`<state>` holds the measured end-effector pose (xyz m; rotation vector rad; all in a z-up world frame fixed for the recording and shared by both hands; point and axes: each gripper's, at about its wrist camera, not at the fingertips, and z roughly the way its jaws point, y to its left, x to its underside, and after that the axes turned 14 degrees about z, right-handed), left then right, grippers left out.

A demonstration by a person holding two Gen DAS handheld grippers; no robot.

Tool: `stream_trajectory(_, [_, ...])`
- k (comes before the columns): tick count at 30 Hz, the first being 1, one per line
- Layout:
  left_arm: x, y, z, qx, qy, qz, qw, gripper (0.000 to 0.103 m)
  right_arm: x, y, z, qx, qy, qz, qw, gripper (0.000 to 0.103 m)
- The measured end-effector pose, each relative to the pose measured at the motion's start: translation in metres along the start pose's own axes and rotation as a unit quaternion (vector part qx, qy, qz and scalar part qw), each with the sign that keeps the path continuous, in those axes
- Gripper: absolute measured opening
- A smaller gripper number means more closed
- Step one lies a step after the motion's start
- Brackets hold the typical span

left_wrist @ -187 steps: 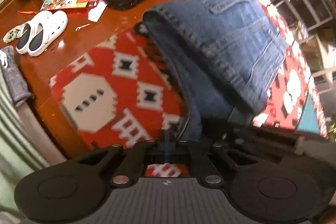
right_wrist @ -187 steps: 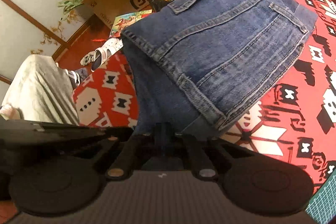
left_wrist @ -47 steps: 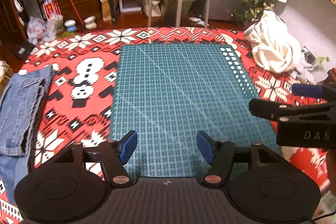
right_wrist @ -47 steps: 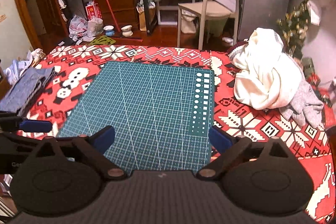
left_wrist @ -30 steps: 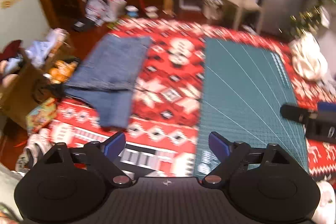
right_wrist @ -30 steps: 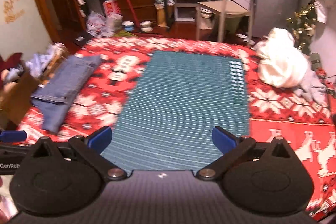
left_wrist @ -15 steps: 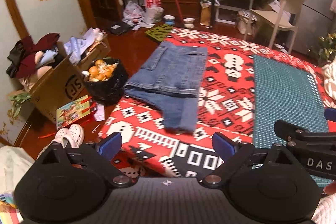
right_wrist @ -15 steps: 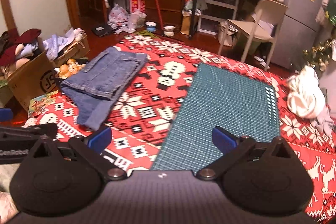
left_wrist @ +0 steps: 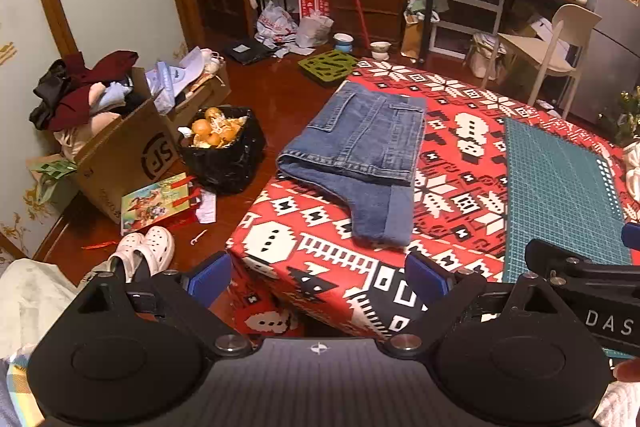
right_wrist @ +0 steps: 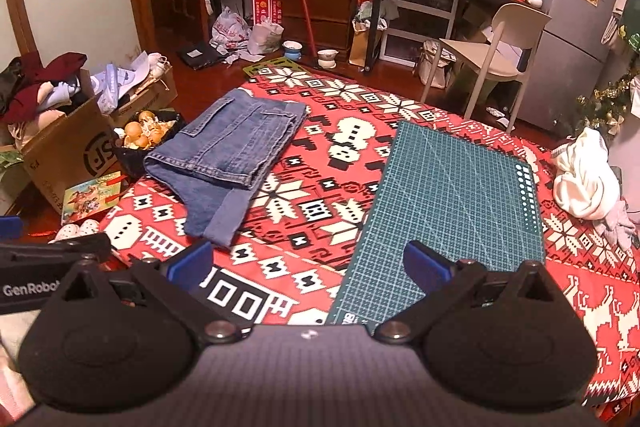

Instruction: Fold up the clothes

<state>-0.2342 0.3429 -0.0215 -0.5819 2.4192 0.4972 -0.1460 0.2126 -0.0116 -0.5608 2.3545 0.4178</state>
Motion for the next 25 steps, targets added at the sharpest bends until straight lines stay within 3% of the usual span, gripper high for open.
stream_trajectory(25, [0.0055, 0.0071, -0.0061, -0.012, 0.000, -0.001, 0.9999, 0.094, 0.0043, 0.0029, -0.0040, -0.001, 0.021, 0.004, 1.000, 0.102])
